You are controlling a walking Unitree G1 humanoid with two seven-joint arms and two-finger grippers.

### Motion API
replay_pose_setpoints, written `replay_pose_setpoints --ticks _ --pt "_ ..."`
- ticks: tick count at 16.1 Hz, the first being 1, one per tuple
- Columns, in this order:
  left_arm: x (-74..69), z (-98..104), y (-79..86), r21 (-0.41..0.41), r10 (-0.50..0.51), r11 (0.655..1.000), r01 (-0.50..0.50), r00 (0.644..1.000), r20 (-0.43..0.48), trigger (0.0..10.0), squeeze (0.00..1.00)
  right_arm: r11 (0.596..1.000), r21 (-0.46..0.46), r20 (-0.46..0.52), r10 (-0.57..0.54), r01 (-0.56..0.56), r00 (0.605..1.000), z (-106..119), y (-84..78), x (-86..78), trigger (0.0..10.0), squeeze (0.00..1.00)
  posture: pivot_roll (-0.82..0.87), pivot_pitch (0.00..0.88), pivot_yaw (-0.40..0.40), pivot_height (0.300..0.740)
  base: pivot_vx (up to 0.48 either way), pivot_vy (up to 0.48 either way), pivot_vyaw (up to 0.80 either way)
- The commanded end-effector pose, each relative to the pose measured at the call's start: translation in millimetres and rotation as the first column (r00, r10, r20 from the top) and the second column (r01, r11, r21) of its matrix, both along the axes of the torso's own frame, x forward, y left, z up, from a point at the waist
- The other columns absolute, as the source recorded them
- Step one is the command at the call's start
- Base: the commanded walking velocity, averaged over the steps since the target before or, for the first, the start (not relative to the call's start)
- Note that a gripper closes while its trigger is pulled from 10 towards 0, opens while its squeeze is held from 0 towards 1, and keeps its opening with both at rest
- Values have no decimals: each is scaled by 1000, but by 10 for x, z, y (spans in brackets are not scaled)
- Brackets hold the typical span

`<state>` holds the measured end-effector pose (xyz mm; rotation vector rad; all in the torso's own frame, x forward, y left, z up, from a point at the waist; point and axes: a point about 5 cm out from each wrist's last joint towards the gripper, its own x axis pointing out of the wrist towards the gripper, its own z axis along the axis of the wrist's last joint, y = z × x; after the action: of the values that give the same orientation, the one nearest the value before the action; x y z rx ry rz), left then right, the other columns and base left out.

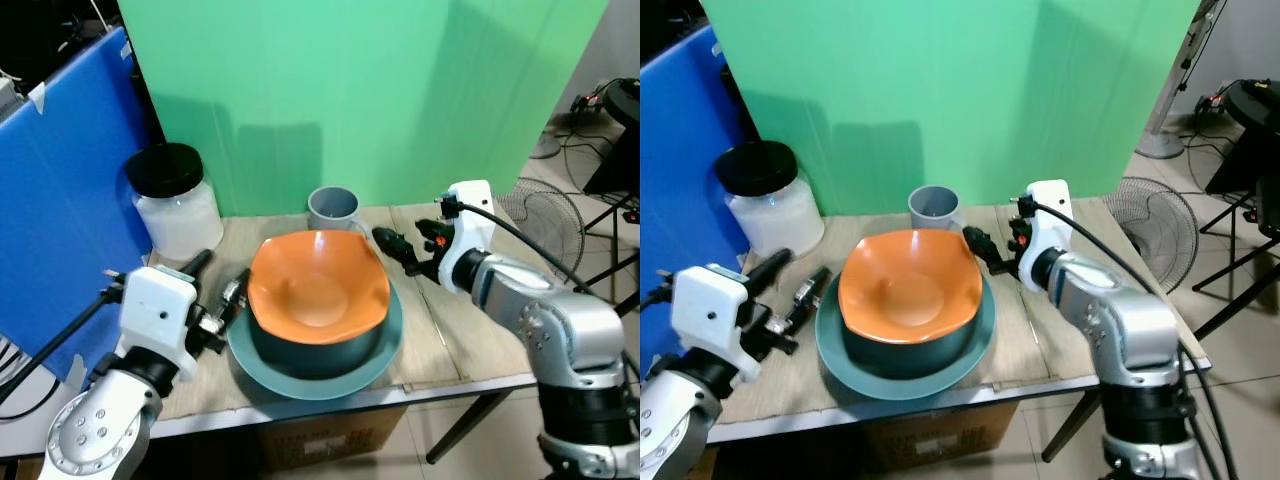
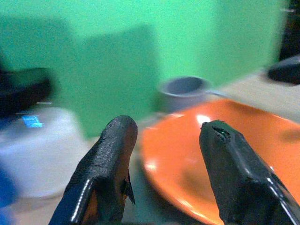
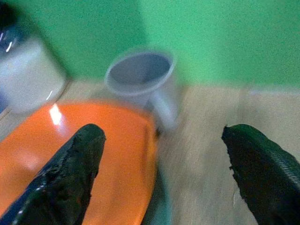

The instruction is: Setting the table

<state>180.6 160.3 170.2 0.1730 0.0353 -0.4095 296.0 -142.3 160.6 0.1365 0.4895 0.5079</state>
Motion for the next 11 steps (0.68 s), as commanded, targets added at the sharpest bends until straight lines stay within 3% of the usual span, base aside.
replay_pose_setpoints --ticks 1,4,5,9,11 --pt "-37 26 -60 -20 -73 997 73 997 -16 10000 0 999 22 -82 24 -23 996 -48 -13 -15 10000 1000 -34 0 -5 740 0 0 0" --pt "-76 49 -107 -39 -164 986 162 985 -46 10000 0 994 89 -207 74 -56 976 -88 -46 -23 10000 1000 -39 0 -6 740 0 0 0" --pt "-90 44 -116 -38 -172 985 170 984 -53 10000 0 981 177 -239 126 -84 963 -57 -6 -37 10000 0 -43 0 -9 740 0 0 0" --pt "-114 34 -131 -45 -176 984 173 982 -66 10000 0 958 263 -267 183 -111 946 0 51 -70 10000 0 -42 0 -19 740 0 0 0" --pt "-120 29 -139 -50 -176 984 172 982 -72 10000 0 959 258 -293 193 -117 936 -9 57 -80 4902 0 -43 0 -25 740 0 0 0"
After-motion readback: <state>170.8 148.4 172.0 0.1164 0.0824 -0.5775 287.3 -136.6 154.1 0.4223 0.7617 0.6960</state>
